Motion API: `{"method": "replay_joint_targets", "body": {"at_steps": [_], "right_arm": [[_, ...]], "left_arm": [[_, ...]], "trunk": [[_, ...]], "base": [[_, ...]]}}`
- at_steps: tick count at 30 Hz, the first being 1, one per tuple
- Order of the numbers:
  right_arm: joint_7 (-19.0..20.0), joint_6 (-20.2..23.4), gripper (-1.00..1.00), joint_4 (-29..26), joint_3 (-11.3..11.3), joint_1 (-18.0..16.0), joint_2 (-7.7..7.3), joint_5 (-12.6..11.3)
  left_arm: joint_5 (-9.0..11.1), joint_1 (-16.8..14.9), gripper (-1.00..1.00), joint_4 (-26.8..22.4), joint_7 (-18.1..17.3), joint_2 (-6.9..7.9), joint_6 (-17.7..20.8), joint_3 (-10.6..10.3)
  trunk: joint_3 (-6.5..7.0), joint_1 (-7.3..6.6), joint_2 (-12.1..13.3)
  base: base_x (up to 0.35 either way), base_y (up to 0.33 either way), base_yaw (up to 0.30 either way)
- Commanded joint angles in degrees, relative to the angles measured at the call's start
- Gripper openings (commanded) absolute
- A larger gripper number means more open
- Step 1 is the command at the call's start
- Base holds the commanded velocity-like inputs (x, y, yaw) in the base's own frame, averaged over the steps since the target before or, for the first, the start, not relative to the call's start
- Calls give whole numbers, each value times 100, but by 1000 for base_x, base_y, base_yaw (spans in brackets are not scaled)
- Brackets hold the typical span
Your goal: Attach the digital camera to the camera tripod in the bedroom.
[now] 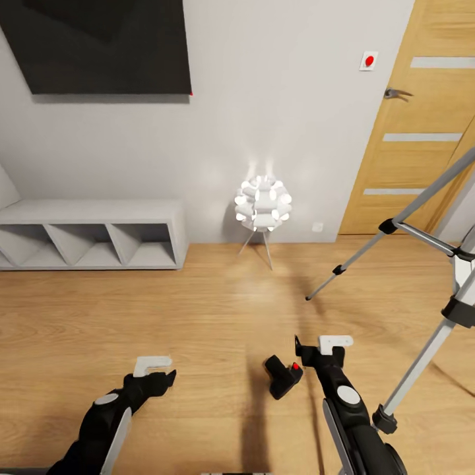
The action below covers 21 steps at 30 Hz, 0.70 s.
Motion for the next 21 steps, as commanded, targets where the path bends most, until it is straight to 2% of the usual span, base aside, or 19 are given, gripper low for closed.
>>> {"method": "replay_joint_targets", "body": {"at_steps": [1,6,8,10,12,15,16,18,19,21], "right_arm": [[12,44,100,-30,6,-3,0,61],[82,87,100,-528,16,-7,-2,72],[81,109,100,-730,18,-21,1,73],[74,173,100,-877,19,-164,30,69],[73,442,100,-933,19,-420,107,66],[74,981,100,-949,19,-827,217,66],[74,1048,100,-943,19,-918,230,66],[75,1267,100,-853,19,-1330,261,65],[75,1319,100,-802,19,-1442,265,65],[75,1549,100,-517,19,-1919,277,65]], "left_arm": [[8,-2,100,-65,-31,-4,33,21],[-22,-61,100,-439,-20,23,33,43],[-27,-217,100,-526,-17,62,41,50],[-25,-554,100,-582,-15,145,135,64],[-20,-1053,100,-599,-14,203,530,77],[-15,-1956,100,-518,-19,241,1479,86],[-15,-2126,100,-471,-20,244,1625,87],[-11,-2839,100,-128,-18,262,1975,93],[-11,-3020,100,-3,-17,273,2022,94],[-12,-3746,100,677,-15,320,2130,97]], "trunk": [[-5,-1,-2],[-5,-1,-2],[-5,-1,-2],[-5,-1,-2],[-5,-1,-2],[-5,-1,-2],[-5,-1,-2],[-5,-1,-2],[-5,-1,-2],[-5,-1,-2]], "base": [[0,0,0],[0,0,0],[0,0,0],[0,0,0],[0,0,0],[0,0,0],[0,0,0],[0,0,0],[0,0,0],[0,0,0]]}}
